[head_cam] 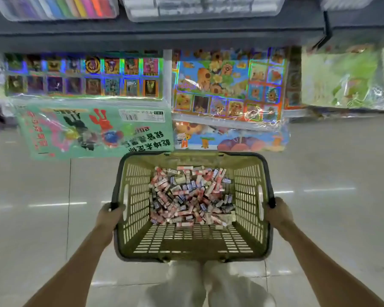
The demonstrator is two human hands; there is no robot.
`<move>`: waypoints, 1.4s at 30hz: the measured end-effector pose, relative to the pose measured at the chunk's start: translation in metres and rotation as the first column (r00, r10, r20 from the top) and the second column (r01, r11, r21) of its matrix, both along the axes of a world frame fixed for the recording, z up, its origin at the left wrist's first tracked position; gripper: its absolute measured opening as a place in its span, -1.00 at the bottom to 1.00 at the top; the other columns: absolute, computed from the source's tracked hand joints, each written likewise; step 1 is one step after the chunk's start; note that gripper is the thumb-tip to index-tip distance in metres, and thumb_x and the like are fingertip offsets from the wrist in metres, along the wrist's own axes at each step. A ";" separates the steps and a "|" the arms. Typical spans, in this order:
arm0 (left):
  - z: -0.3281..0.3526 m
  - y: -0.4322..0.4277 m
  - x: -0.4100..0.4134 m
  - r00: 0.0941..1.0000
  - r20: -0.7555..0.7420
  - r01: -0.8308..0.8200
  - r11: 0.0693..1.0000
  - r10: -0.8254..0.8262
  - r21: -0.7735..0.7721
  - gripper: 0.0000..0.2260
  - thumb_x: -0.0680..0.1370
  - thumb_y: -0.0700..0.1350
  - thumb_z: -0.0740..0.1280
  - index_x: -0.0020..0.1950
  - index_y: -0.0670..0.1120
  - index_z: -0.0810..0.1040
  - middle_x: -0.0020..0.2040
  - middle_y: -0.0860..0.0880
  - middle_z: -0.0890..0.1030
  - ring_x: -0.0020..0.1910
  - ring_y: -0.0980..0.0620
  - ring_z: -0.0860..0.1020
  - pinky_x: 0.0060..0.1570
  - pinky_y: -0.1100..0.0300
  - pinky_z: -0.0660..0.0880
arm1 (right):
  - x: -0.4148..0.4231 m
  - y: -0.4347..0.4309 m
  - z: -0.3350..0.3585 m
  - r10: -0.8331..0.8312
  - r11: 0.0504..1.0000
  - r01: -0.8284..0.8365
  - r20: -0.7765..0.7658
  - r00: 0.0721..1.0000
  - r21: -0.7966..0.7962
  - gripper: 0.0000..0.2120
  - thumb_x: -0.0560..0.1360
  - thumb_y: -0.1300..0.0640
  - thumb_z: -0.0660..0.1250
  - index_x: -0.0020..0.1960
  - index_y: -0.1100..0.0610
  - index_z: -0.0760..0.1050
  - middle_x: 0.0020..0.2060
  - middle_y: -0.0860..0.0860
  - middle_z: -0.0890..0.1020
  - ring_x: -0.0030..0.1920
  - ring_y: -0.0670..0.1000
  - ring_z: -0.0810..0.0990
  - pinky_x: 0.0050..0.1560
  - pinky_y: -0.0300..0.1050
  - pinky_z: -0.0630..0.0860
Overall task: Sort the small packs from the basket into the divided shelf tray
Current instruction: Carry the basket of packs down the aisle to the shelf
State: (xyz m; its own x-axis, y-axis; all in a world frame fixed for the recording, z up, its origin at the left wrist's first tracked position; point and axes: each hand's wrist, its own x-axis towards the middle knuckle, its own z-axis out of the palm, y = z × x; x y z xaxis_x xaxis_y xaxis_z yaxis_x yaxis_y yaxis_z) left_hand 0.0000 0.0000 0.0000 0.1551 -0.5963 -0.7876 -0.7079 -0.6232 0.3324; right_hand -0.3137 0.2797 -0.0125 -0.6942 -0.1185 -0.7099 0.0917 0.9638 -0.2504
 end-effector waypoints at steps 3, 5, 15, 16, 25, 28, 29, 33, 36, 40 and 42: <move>0.023 0.004 0.012 0.999 -0.018 -0.049 0.998 0.050 0.036 -0.75 0.58 -0.24 0.25 0.26 -0.23 0.43 0.01 -0.25 0.54 -0.09 -0.18 0.52 -0.09 0.03 0.48 | 0.003 0.003 0.027 0.016 1.000 -0.015 -0.019 1.000 0.020 -0.92 0.52 0.18 0.24 -0.08 0.20 0.43 -0.30 0.10 0.55 -0.28 0.14 0.52 -0.26 -0.07 0.43; 0.048 0.010 0.023 0.996 -0.009 -0.091 0.995 0.091 0.035 -0.76 0.59 -0.24 0.25 0.25 -0.21 0.43 -0.04 -0.22 0.54 -0.18 -0.15 0.51 -0.19 0.07 0.46 | 0.008 0.005 0.055 0.038 0.999 -0.038 -0.020 0.999 0.016 -0.91 0.51 0.16 0.26 -0.11 0.19 0.43 -0.33 0.06 0.53 -0.31 0.10 0.51 -0.28 -0.09 0.42; 0.254 0.036 0.098 0.982 0.007 -0.190 0.982 0.190 0.011 -0.77 0.57 -0.21 0.25 0.19 -0.29 0.47 -0.03 -0.29 0.58 -0.16 -0.24 0.56 -0.23 0.03 0.53 | 0.039 -0.014 0.270 0.235 0.972 -0.235 -0.050 0.971 0.013 -0.76 0.54 0.04 0.23 -0.25 0.12 0.34 -0.44 0.02 0.47 -0.45 0.04 0.46 -0.42 -0.13 0.27; 0.278 0.040 0.107 0.981 0.005 -0.196 0.981 0.196 -0.001 -0.76 0.57 -0.20 0.24 0.19 -0.29 0.46 -0.05 -0.29 0.59 -0.18 -0.24 0.56 -0.25 0.02 0.54 | 0.042 -0.019 0.293 0.259 0.966 -0.259 -0.049 0.965 0.008 -0.77 0.55 0.03 0.23 -0.22 0.14 0.36 -0.43 0.03 0.49 -0.42 0.07 0.48 -0.38 -0.11 0.30; 0.466 0.098 0.206 0.911 -0.061 -0.411 0.895 0.407 -0.175 -0.69 0.59 -0.06 0.28 0.24 -0.21 0.38 -0.16 -0.17 0.53 -0.22 -0.18 0.54 -0.09 -0.06 0.51 | 0.095 -0.094 0.459 0.492 0.845 -0.510 -0.139 0.859 -0.163 -0.76 0.54 0.05 0.28 -0.09 0.25 0.47 -0.30 0.12 0.53 -0.23 0.16 0.51 -0.25 -0.07 0.33; 0.507 0.117 0.246 0.884 -0.101 -0.464 0.836 0.456 -0.293 -0.69 0.56 0.01 0.33 0.14 -0.20 0.44 -0.07 -0.20 0.58 -0.12 -0.22 0.58 -0.06 -0.11 0.55 | 0.125 -0.134 0.499 0.559 0.753 -0.589 -0.187 0.808 -0.295 -0.76 0.53 0.08 0.30 -0.19 0.24 0.45 -0.46 0.08 0.44 -0.37 0.13 0.47 -0.29 -0.06 0.30; 0.516 0.120 0.259 0.871 -0.121 -0.488 0.807 0.477 -0.332 -0.69 0.56 0.01 0.34 0.11 -0.21 0.46 -0.08 -0.20 0.59 -0.15 -0.21 0.59 -0.09 -0.10 0.55 | 0.137 -0.151 0.510 0.589 0.716 -0.624 -0.210 0.780 -0.312 -0.78 0.53 0.09 0.30 -0.17 0.25 0.46 -0.47 0.10 0.44 -0.36 0.15 0.48 -0.31 -0.07 0.29; 0.541 0.115 0.319 0.806 -0.157 -0.575 0.694 0.570 -0.432 -0.68 0.57 -0.05 0.33 0.15 -0.28 0.48 -0.06 -0.22 0.58 -0.10 -0.21 0.57 -0.11 -0.06 0.49 | 0.196 -0.222 0.545 0.706 0.592 -0.748 -0.255 0.661 -0.300 -0.79 0.53 0.05 0.30 -0.04 0.22 0.49 -0.34 0.15 0.53 -0.20 0.20 0.55 -0.22 -0.03 0.36; 0.546 0.099 0.370 0.754 -0.166 -0.632 0.633 0.636 -0.447 -0.73 0.57 -0.07 0.33 0.10 -0.26 0.50 -0.10 -0.23 0.58 -0.17 -0.20 0.57 -0.20 -0.02 0.50 | 0.255 -0.278 0.558 0.760 0.489 -0.813 -0.304 0.575 -0.315 -0.74 0.52 0.08 0.31 0.06 0.28 0.52 -0.18 0.27 0.60 -0.09 0.26 0.57 -0.09 0.03 0.43; 0.542 0.071 0.448 0.666 -0.233 -0.717 0.523 0.708 -0.461 -0.77 0.57 -0.10 0.32 0.07 -0.27 0.50 -0.13 -0.20 0.57 -0.16 -0.16 0.56 -0.15 -0.03 0.49 | 0.349 -0.349 0.562 0.774 0.379 -0.840 -0.366 0.518 -0.388 -0.69 0.52 0.11 0.33 0.09 0.36 0.52 -0.21 0.27 0.60 -0.15 0.24 0.57 -0.18 0.01 0.41; 0.543 0.057 0.486 0.643 -0.246 -0.733 0.490 0.725 -0.471 -0.81 0.58 -0.10 0.31 0.04 -0.23 0.49 -0.12 -0.19 0.57 -0.13 -0.18 0.56 -0.13 -0.01 0.48 | 0.394 -0.381 0.565 0.779 0.341 -0.856 -0.393 0.489 -0.389 -0.66 0.53 0.07 0.32 0.08 0.37 0.50 -0.26 0.21 0.59 -0.18 0.27 0.55 -0.25 0.03 0.41</move>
State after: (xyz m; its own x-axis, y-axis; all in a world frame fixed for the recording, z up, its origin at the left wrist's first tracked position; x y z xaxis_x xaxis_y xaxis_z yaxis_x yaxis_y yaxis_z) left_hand 0.4863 0.0569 0.5430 0.7112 -0.5605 -0.4244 -0.0719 -0.6585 0.7492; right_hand 0.0804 -0.1011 0.5526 -0.1184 -0.9548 -0.2727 -0.7374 0.2684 -0.6198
